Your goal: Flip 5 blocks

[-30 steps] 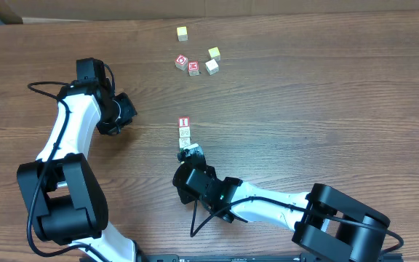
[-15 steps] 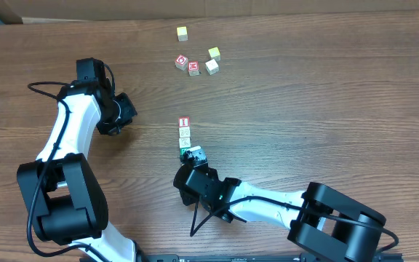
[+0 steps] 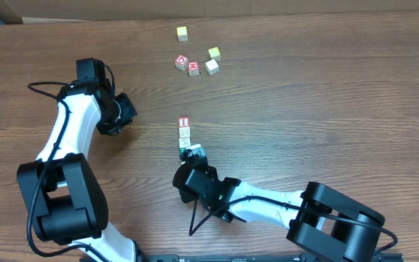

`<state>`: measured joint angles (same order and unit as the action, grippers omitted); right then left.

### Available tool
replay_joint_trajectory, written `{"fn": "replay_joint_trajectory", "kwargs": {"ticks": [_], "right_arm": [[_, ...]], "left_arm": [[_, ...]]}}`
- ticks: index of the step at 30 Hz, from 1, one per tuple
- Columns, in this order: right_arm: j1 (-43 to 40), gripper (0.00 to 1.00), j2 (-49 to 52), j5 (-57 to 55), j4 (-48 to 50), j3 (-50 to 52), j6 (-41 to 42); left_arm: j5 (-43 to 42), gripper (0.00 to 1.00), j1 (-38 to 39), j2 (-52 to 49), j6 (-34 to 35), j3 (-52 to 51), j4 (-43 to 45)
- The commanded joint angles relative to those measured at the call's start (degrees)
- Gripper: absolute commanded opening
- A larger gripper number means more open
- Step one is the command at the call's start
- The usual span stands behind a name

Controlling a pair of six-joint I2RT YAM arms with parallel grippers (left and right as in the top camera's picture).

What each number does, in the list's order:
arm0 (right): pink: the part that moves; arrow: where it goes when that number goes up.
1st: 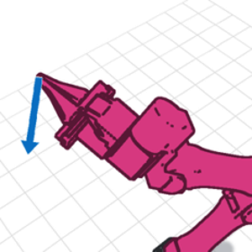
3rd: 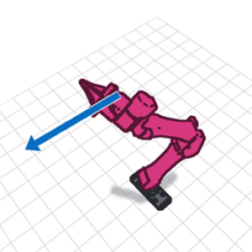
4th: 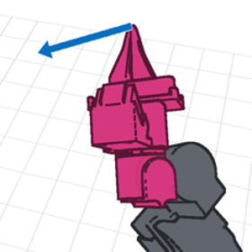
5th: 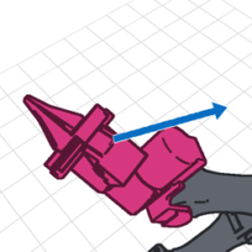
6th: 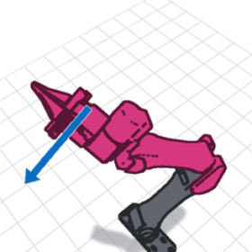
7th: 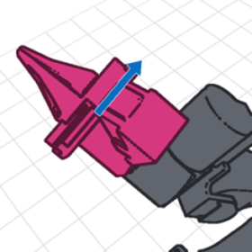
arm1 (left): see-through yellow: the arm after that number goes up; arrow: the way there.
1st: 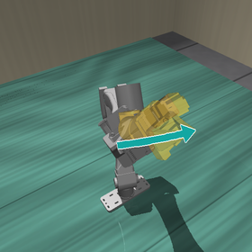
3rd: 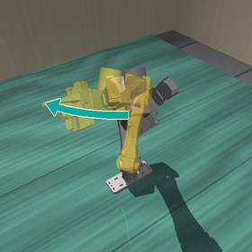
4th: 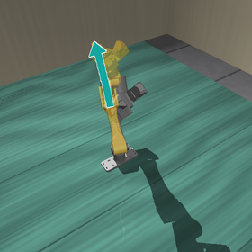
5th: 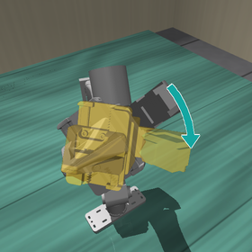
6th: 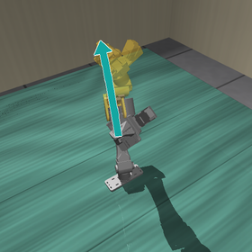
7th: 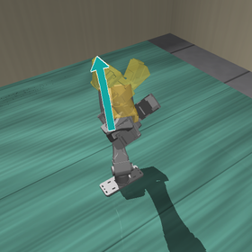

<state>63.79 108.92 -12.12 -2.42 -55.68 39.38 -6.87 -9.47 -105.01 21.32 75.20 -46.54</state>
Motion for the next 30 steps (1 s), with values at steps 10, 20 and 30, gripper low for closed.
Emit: {"fn": "replay_joint_trajectory", "kwargs": {"ticks": [10, 20, 30], "right_arm": [[-0.2, 0.04, 0.5, -1.9, 1.5, -0.2, 1.4], [-0.2, 0.04, 0.5, -2.5, 2.4, -0.2, 2.9], [-0.5, 0.04, 0.5, -2.5, 3.4, -0.2, 2.8]], "left_arm": [[-0.7, 0.05, 0.1, 0.0, 1.0, 1.0, 0.0], [-0.7, 0.05, 0.1, 0.0, 1.0, 1.0, -0.2], [-0.6, 0.05, 0.1, 0.0, 1.0, 1.0, -0.4]]}}
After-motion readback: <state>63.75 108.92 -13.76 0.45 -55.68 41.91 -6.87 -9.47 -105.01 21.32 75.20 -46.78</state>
